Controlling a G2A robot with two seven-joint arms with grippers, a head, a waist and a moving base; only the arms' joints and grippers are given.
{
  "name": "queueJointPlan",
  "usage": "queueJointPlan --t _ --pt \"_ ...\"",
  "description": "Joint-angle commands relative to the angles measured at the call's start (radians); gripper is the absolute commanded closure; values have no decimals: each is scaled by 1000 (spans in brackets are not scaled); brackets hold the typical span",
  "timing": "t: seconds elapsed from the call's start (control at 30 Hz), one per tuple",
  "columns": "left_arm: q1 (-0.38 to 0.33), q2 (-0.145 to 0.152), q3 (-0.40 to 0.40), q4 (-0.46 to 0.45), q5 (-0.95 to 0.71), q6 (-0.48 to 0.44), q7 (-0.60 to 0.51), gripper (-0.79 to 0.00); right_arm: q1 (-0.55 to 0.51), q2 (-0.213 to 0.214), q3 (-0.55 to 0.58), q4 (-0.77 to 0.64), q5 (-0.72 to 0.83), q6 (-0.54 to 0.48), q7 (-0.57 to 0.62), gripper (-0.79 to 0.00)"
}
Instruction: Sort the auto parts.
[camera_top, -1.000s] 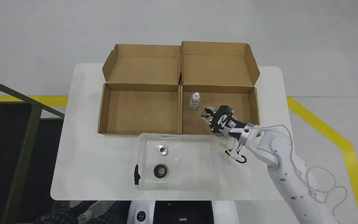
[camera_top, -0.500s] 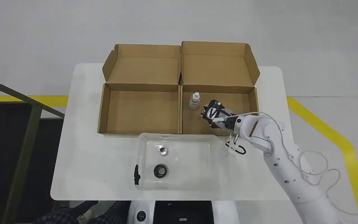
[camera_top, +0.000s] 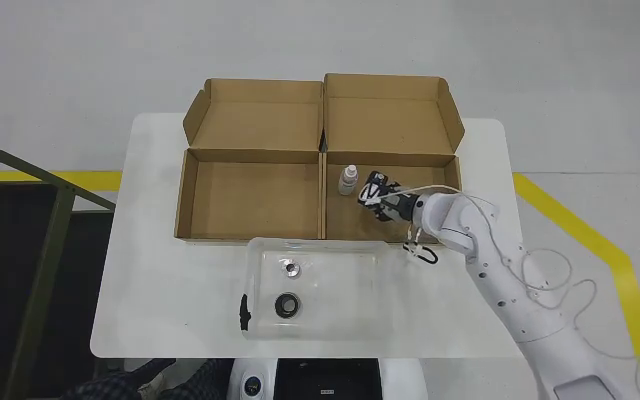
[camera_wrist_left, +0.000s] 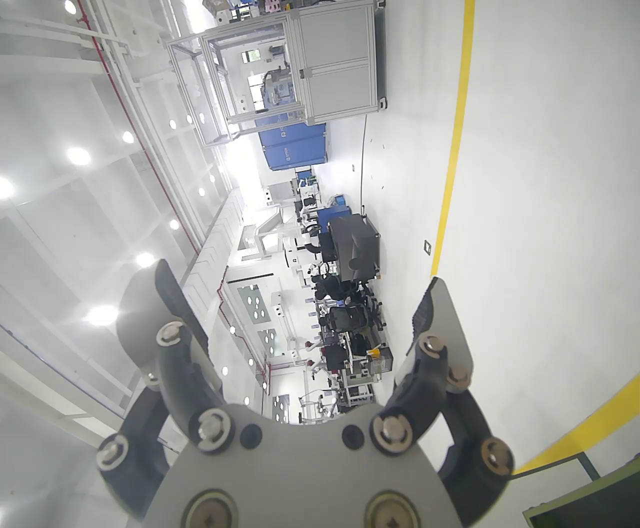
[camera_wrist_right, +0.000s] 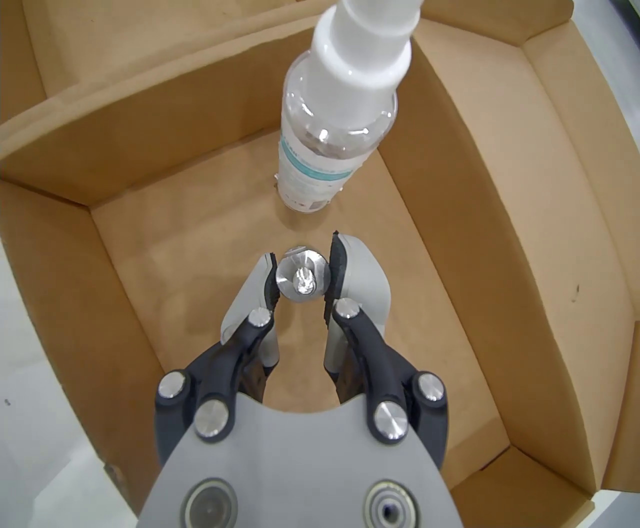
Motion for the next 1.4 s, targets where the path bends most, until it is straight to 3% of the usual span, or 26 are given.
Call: queueJointPlan --t 0.0,0.07,0.4,0.53,0.63,1.13,1.37 --pt "0 0 0 0 0 0 0 -785 5 -2 -9 1 0 1 3 -123" --pt "0 0 0 0 0 0 0 -785 7 -4 -14 4 6 2 -1 -209" --pt "0 0 0 0 0 0 0 -785 28 -14 -39 26 4 13 -7 -231" --pt "0 0 0 0 0 0 0 -785 16 -10 -28 -10 2 12 -5 -372" --pt "0 0 0 0 0 0 0 -785 -1 -4 -13 -57 -12 -1 3 -776" --pt "0 0 0 0 0 0 0 -785 -159 34 125 -367 -26 -28 -27 -785" --pt "0 0 0 0 0 0 0 -785 -229 42 123 -500 -25 -73 -56 -785"
